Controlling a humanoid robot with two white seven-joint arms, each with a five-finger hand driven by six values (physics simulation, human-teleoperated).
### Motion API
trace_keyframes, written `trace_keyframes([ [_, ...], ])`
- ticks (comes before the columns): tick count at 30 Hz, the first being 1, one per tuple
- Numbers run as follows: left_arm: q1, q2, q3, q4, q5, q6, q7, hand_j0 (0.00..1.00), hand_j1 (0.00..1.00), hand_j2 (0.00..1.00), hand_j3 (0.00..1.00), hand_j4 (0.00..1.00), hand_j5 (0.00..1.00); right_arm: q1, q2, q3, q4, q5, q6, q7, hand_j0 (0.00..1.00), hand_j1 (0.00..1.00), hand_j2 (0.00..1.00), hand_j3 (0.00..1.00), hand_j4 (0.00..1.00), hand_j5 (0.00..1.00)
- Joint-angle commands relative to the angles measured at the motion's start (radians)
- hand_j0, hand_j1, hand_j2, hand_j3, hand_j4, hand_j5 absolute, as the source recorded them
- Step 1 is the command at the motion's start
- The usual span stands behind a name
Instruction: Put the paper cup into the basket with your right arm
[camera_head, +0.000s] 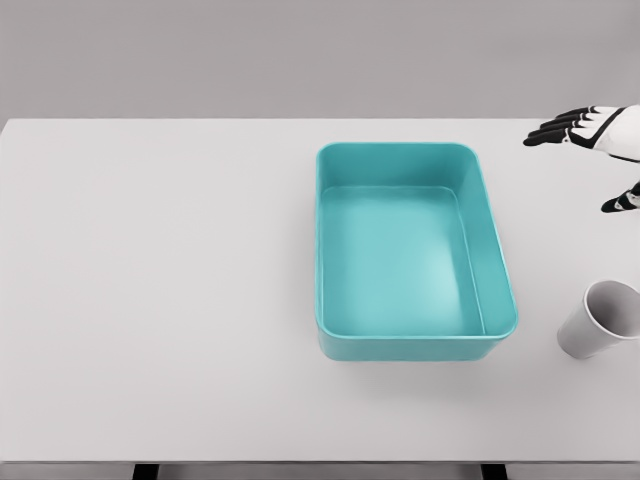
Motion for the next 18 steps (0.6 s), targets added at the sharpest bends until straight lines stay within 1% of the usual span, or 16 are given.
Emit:
trace_keyframes([
  [1, 0.000, 0.000, 0.000, 0.000, 0.000, 0.000, 0.000, 1.00, 1.00, 1.00, 1.00, 1.00, 1.00, 0.000, 0.001, -0.002, -0.002, -0.003, 0.003, 0.000, 1.00, 1.00, 1.00, 1.00, 1.00, 1.00],
  [5, 0.000, 0.000, 0.000, 0.000, 0.000, 0.000, 0.000, 1.00, 1.00, 1.00, 1.00, 1.00, 1.00, 0.000, 0.013, -0.010, -0.007, -0.008, 0.003, -0.002, 1.00, 1.00, 1.00, 1.00, 1.00, 1.00],
  [7, 0.000, 0.000, 0.000, 0.000, 0.000, 0.000, 0.000, 1.00, 1.00, 1.00, 1.00, 1.00, 1.00, 0.000, 0.009, -0.013, 0.031, -0.012, 0.003, 0.002, 1.00, 1.00, 1.00, 1.00, 1.00, 1.00],
  [8, 0.000, 0.000, 0.000, 0.000, 0.000, 0.000, 0.000, 1.00, 1.00, 1.00, 1.00, 1.00, 1.00, 0.000, 0.007, -0.034, 0.103, -0.026, 0.003, 0.076, 1.00, 1.00, 1.00, 1.00, 1.00, 1.00],
  [9, 0.000, 0.000, 0.000, 0.000, 0.000, 0.000, 0.000, 1.00, 1.00, 1.00, 1.00, 1.00, 1.00, 0.003, 0.024, -0.082, 0.261, -0.064, 0.104, 0.082, 1.00, 1.00, 1.00, 1.00, 1.00, 1.00],
  [10, 0.000, 0.000, 0.000, 0.000, 0.000, 0.000, 0.000, 1.00, 1.00, 1.00, 1.00, 1.00, 1.00, 0.021, 0.033, -0.145, 0.378, -0.068, 0.136, 0.082, 1.00, 1.00, 1.00, 1.00, 1.00, 1.00],
  [11, 0.000, 0.000, 0.000, 0.000, 0.000, 0.000, 0.000, 1.00, 1.00, 1.00, 1.00, 1.00, 1.00, 0.047, 0.019, -0.200, 0.433, -0.069, 0.133, 0.082, 1.00, 1.00, 1.00, 1.00, 1.00, 1.00],
  [13, 0.000, 0.000, 0.000, 0.000, 0.000, 0.000, 0.000, 1.00, 1.00, 1.00, 1.00, 1.00, 1.00, 0.075, -0.022, -0.261, 0.446, -0.077, 0.121, 0.082, 1.00, 1.00, 1.00, 1.00, 1.00, 1.00],
  [14, 0.000, 0.000, 0.000, 0.000, 0.000, 0.000, 0.000, 1.00, 1.00, 1.00, 1.00, 1.00, 1.00, 0.086, -0.028, -0.272, 0.447, -0.109, 0.106, 0.082, 1.00, 1.00, 1.00, 1.00, 1.00, 1.00],
  [15, 0.000, 0.000, 0.000, 0.000, 0.000, 0.000, 0.000, 1.00, 1.00, 1.00, 1.00, 1.00, 1.00, 0.107, -0.050, -0.269, 0.444, -0.178, 0.063, 0.082, 1.00, 1.00, 1.00, 1.00, 1.00, 1.00],
  [16, 0.000, 0.000, 0.000, 0.000, 0.000, 0.000, 0.000, 1.00, 1.00, 1.00, 1.00, 1.00, 1.00, 0.133, -0.062, -0.267, 0.440, -0.210, 0.025, 0.082, 1.00, 1.00, 1.00, 1.00, 1.00, 1.00],
  [17, 0.000, 0.000, 0.000, 0.000, 0.000, 0.000, 0.000, 1.00, 1.00, 1.00, 1.00, 1.00, 1.00, 0.149, -0.063, -0.267, 0.436, -0.213, 0.003, 0.082, 1.00, 1.00, 1.00, 1.00, 1.00, 1.00],
  [18, 0.000, 0.000, 0.000, 0.000, 0.000, 0.000, 0.000, 1.00, 1.00, 1.00, 1.00, 1.00, 1.00, 0.163, -0.063, -0.266, 0.433, -0.213, 0.003, 0.082, 1.00, 1.00, 1.00, 1.00, 1.00, 1.00],
])
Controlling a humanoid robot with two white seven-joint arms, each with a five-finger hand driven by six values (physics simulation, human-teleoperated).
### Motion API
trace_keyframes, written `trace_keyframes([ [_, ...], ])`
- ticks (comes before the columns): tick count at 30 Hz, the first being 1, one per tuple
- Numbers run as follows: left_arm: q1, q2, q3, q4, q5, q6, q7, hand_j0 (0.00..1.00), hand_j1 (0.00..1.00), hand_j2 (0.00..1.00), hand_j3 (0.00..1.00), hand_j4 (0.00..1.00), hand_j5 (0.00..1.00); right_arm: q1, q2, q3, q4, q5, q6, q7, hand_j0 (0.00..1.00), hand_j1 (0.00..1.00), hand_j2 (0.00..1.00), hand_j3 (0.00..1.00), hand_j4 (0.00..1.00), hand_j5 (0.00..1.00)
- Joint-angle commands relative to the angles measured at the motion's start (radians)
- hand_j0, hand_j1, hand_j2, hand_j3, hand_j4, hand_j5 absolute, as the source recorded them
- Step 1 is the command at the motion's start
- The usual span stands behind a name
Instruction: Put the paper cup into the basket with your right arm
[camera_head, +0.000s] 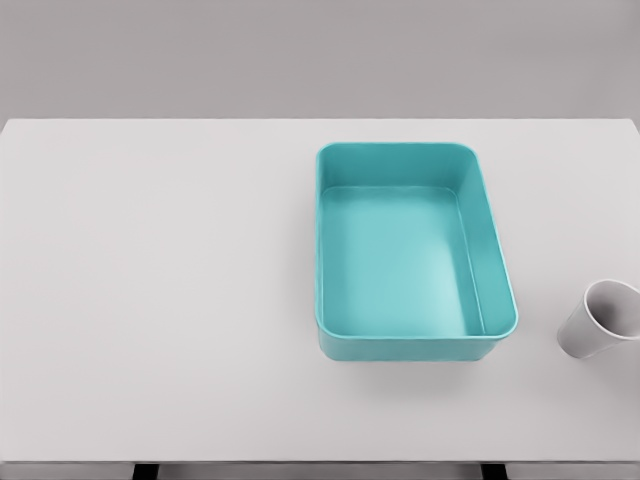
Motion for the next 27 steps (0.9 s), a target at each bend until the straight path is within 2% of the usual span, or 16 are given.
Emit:
trace_keyframes([
  [1, 0.000, 0.000, 0.000, 0.000, 0.000, 0.000, 0.000, 1.00, 1.00, 1.00, 1.00, 1.00, 1.00, 0.008, -0.020, -0.013, -0.011, -0.044, -0.029, 0.002, 1.00, 1.00, 1.00, 1.00, 1.00, 1.00],
  [2, 0.000, 0.000, 0.000, 0.000, 0.000, 0.000, 0.000, 1.00, 1.00, 1.00, 1.00, 1.00, 1.00, 0.036, -0.027, -0.013, -0.033, -0.049, -0.029, 0.002, 1.00, 1.00, 1.00, 1.00, 1.00, 1.00],
  [4, 0.000, 0.000, 0.000, 0.000, 0.000, 0.000, 0.000, 1.00, 1.00, 1.00, 1.00, 1.00, 1.00, 0.112, -0.064, -0.012, -0.050, -0.126, -0.029, 0.002, 1.00, 1.00, 1.00, 1.00, 1.00, 1.00],
  [6, 0.000, 0.000, 0.000, 0.000, 0.000, 0.000, 0.000, 1.00, 1.00, 1.00, 1.00, 1.00, 1.00, 0.151, -0.067, -0.012, -0.054, -0.153, -0.029, 0.002, 1.00, 1.00, 1.00, 1.00, 1.00, 1.00],
  [11, 0.000, 0.000, 0.000, 0.000, 0.000, 0.000, 0.000, 1.00, 1.00, 1.00, 1.00, 1.00, 1.00, 0.181, -0.067, 0.016, -0.102, -0.202, -0.029, 0.002, 1.00, 1.00, 1.00, 1.00, 1.00, 1.00],
  [15, 0.000, 0.000, 0.000, 0.000, 0.000, 0.000, 0.000, 1.00, 1.00, 1.00, 1.00, 1.00, 1.00, 0.251, -0.067, 0.018, -0.163, -0.202, -0.029, 0.002, 1.00, 1.00, 1.00, 1.00, 1.00, 1.00],
  [20, 0.000, 0.000, 0.000, 0.000, 0.000, 0.000, 0.000, 1.00, 1.00, 1.00, 1.00, 1.00, 1.00, 0.258, -0.092, 0.093, -0.165, -0.202, -0.029, 0.002, 1.00, 1.00, 1.00, 1.00, 1.00, 1.00],
  [23, 0.000, 0.000, 0.000, 0.000, 0.000, 0.000, 0.000, 1.00, 1.00, 1.00, 1.00, 1.00, 1.00, 0.258, -0.093, 0.114, -0.238, -0.202, -0.029, 0.002, 1.00, 1.00, 1.00, 1.00, 1.00, 1.00],
  [27, 0.000, 0.000, 0.000, 0.000, 0.000, 0.000, 0.000, 1.00, 1.00, 1.00, 1.00, 1.00, 1.00, 0.258, -0.095, 0.136, -0.242, -0.201, -0.029, 0.002, 1.00, 1.00, 1.00, 1.00, 1.00, 1.00],
])
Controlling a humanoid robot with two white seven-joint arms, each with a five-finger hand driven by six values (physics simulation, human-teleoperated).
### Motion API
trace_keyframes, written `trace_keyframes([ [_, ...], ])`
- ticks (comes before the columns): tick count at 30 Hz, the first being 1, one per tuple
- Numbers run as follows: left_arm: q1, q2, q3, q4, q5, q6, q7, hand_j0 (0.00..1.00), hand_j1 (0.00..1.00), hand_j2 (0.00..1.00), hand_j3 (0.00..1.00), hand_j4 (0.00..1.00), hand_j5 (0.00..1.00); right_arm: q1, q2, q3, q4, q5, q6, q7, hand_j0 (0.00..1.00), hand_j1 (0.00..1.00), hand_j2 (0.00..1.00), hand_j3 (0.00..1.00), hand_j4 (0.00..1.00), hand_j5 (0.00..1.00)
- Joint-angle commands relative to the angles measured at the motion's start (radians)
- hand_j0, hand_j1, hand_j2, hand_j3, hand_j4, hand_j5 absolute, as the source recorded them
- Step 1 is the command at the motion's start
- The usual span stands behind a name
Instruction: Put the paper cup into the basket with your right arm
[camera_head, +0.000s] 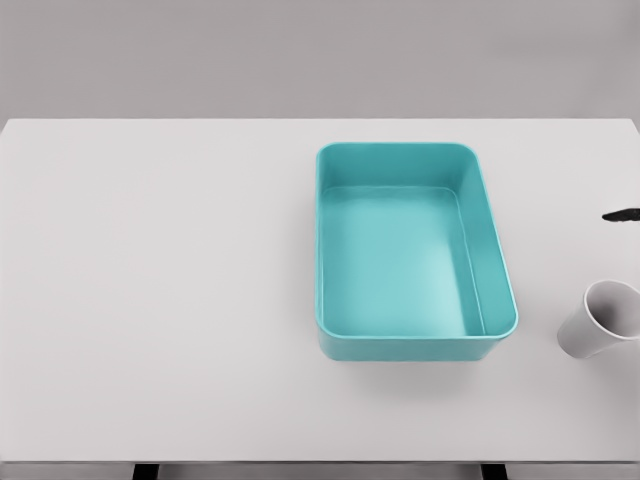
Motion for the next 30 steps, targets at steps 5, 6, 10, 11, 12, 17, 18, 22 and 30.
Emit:
trace_keyframes([
  [5, 0.000, 0.000, 0.000, 0.000, 0.000, 0.000, 0.000, 1.00, 1.00, 1.00, 1.00, 1.00, 1.00, 0.000, -0.023, 0.052, -0.008, -0.007, 0.003, 0.000, 1.00, 1.00, 1.00, 1.00, 1.00, 1.00],
  [6, 0.000, 0.000, 0.000, 0.000, 0.000, 0.000, 0.000, 1.00, 1.00, 1.00, 1.00, 1.00, 1.00, 0.000, -0.023, 0.054, -0.008, -0.005, 0.003, 0.000, 1.00, 1.00, 1.00, 1.00, 1.00, 1.00],
  [10, 0.000, 0.000, 0.000, 0.000, 0.000, 0.000, 0.000, 1.00, 1.00, 1.00, 1.00, 1.00, 1.00, 0.000, -0.029, 0.095, -0.011, 0.004, 0.003, 0.000, 1.00, 1.00, 1.00, 1.00, 1.00, 1.00],
  [11, 0.000, 0.000, 0.000, 0.000, 0.000, 0.000, 0.000, 1.00, 1.00, 1.00, 1.00, 1.00, 1.00, 0.000, -0.031, 0.100, -0.013, 0.007, 0.003, 0.000, 1.00, 1.00, 1.00, 1.00, 1.00, 1.00],
  [12, 0.000, 0.000, 0.000, 0.000, 0.000, 0.000, 0.000, 1.00, 1.00, 1.00, 1.00, 1.00, 1.00, 0.000, -0.031, 0.104, -0.013, 0.009, 0.003, 0.000, 1.00, 1.00, 1.00, 1.00, 1.00, 1.00],
  [17, 0.000, 0.000, 0.000, 0.000, 0.000, 0.000, 0.000, 1.00, 1.00, 1.00, 1.00, 1.00, 1.00, 0.000, -0.046, 0.147, -0.015, 0.024, 0.003, 0.000, 1.00, 1.00, 1.00, 1.00, 1.00, 1.00],
  [18, 0.000, 0.000, 0.000, 0.000, 0.000, 0.000, 0.000, 1.00, 1.00, 1.00, 1.00, 1.00, 1.00, 0.000, -0.046, 0.147, -0.015, 0.033, 0.003, 0.000, 1.00, 1.00, 1.00, 1.00, 1.00, 1.00],
  [22, 0.000, 0.000, 0.000, 0.000, 0.000, 0.000, 0.000, 1.00, 1.00, 1.00, 1.00, 1.00, 1.00, 0.000, -0.045, 0.160, -0.021, 0.035, 0.003, 0.000, 1.00, 1.00, 1.00, 1.00, 1.00, 1.00],
  [30, 0.000, 0.000, 0.000, 0.000, 0.000, 0.000, 0.000, 1.00, 1.00, 1.00, 1.00, 1.00, 1.00, 0.000, -0.032, 0.160, -0.056, 0.026, 0.003, 0.000, 1.00, 1.00, 1.00, 1.00, 1.00, 1.00],
])
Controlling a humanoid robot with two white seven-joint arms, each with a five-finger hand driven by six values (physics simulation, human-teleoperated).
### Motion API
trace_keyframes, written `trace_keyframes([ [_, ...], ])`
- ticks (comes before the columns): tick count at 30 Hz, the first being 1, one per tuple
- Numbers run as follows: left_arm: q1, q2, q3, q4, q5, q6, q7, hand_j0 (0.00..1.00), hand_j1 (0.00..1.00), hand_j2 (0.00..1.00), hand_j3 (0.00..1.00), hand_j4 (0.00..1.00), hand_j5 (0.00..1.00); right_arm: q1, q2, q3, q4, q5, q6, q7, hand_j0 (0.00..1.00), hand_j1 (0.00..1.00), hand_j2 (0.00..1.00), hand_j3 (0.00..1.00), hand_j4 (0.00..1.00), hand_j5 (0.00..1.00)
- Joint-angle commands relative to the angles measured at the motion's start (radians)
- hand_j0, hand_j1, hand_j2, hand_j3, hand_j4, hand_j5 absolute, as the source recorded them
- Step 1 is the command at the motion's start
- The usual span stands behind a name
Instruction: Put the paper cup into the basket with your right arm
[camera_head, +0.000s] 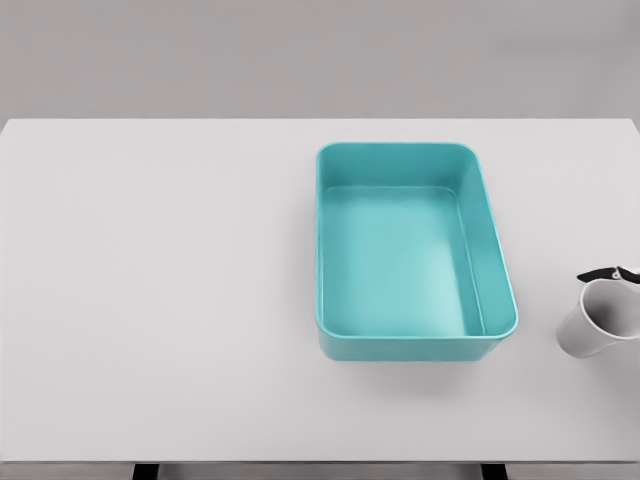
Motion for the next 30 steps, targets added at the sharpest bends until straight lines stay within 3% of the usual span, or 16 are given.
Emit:
trace_keyframes([
  [1, 0.000, 0.000, 0.000, 0.000, 0.000, 0.000, 0.000, 1.00, 1.00, 1.00, 1.00, 1.00, 1.00, 0.000, 0.002, -0.001, -0.004, -0.006, 0.001, 0.000, 1.00, 1.00, 1.00, 1.00, 1.00, 1.00],
  [23, 0.000, 0.000, 0.000, 0.000, 0.000, 0.000, 0.000, 1.00, 1.00, 1.00, 1.00, 1.00, 1.00, -0.012, 0.064, -0.031, 0.005, -0.015, 0.001, 0.000, 1.00, 1.00, 1.00, 1.00, 1.00, 1.00],
  [30, 0.000, 0.000, 0.000, 0.000, 0.000, 0.000, 0.000, 1.00, 1.00, 1.00, 1.00, 1.00, 1.00, -0.015, 0.097, -0.047, 0.047, -0.003, 0.001, 0.000, 1.00, 1.00, 1.00, 1.00, 1.00, 1.00],
])
